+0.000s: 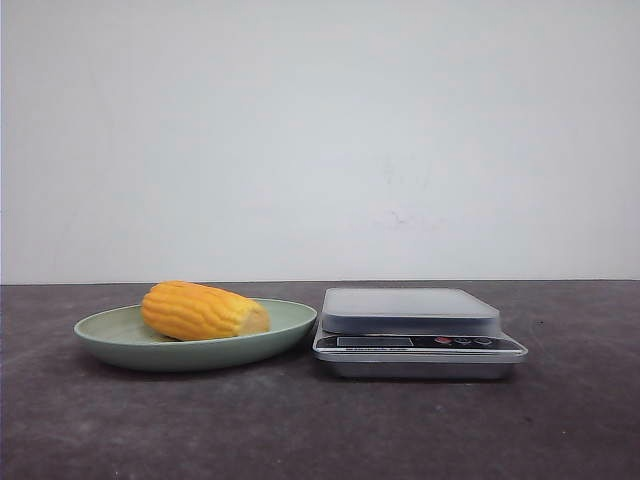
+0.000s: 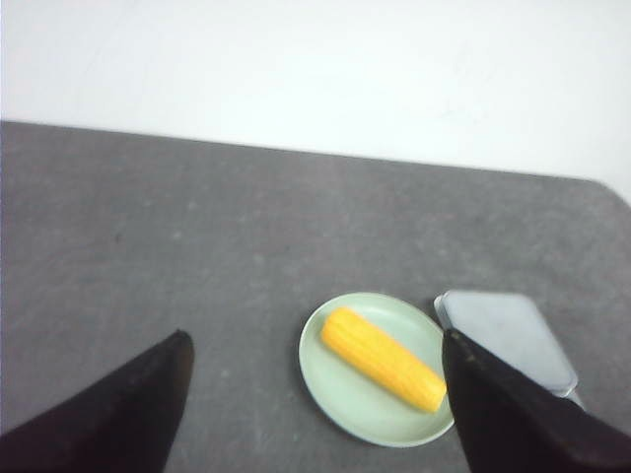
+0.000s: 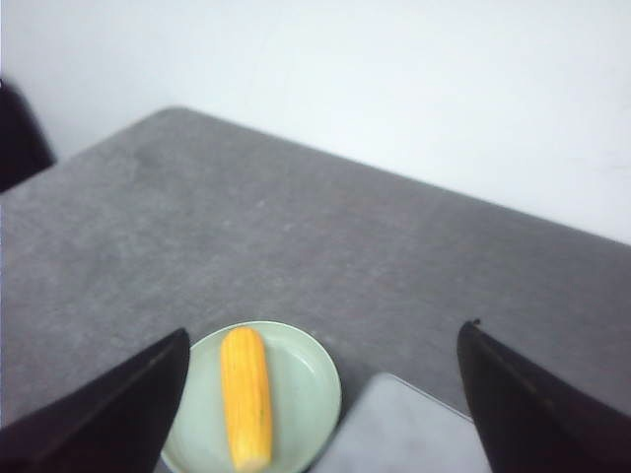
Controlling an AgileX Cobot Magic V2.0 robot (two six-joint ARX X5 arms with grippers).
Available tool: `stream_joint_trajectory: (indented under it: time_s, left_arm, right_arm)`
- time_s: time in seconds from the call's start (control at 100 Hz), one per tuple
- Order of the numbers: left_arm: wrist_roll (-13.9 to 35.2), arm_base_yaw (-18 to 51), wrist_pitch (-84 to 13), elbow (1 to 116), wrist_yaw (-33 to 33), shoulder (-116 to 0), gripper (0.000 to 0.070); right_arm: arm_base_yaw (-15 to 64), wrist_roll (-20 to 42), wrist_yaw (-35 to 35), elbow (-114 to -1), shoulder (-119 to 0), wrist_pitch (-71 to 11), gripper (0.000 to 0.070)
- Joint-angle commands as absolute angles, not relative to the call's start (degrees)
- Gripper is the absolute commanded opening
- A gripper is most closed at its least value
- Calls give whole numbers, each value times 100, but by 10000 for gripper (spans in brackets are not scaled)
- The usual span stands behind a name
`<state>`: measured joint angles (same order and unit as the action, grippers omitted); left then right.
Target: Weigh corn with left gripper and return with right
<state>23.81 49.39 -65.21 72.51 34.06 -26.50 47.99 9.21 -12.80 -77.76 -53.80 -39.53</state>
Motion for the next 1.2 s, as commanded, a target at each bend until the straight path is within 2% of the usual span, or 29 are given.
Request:
stream_joint_trajectory:
  time_s: [0.0,0.1,0.14,0.17,0.18,0.2,0.24,0.25,0.43,0.74,1.19]
  left_arm:
    - [2250,4991,-6348,7251,3413,-2687,447]
    - [2196,4991,-6167,7146,3411,-2689,373]
    - [2193,4991,-6147,7120,3413,-2689,328]
    - [2193,4991,-6154,7116,3413,-2689,265]
    - [2193,4991,-6156,7116,3413,-2692,242]
    - [2191,4991,-6158,7116,3413,-2696,187]
    - [2174,4991,-6163,7116,3413,-2696,45]
    - [2165,4991,-6163,7116,3413,-2696,3]
    - [2145,4991,-6158,7116,3413,-2696,9]
    - [2167,4989,-6316,7120,3413,-2696,12]
    - [2167,4991,-6344,7120,3413,-2696,12]
  right_arm:
    - [4862,875,-1365,-7878,-5037,-4230,525]
    - [4862,862,-1538,-7878,-4462,-4731,514]
    - [4862,867,-1614,-7878,-4265,-4910,457]
    - [4862,869,-1697,-7878,-4110,-5061,341]
    - [4862,869,-1708,-7878,-4091,-5081,321]
    - [4862,867,-1737,-7878,-4005,-5162,229]
    - [4862,864,-1806,-7878,-3839,-5301,22]
    - [4862,862,-1815,-7878,-3802,-5332,0]
    - [4860,961,-1975,-7876,-3380,-5509,10]
    - [4862,1002,-1957,-7876,-3317,-5874,10]
    - [4862,1002,-1957,-7876,-3317,-5876,10]
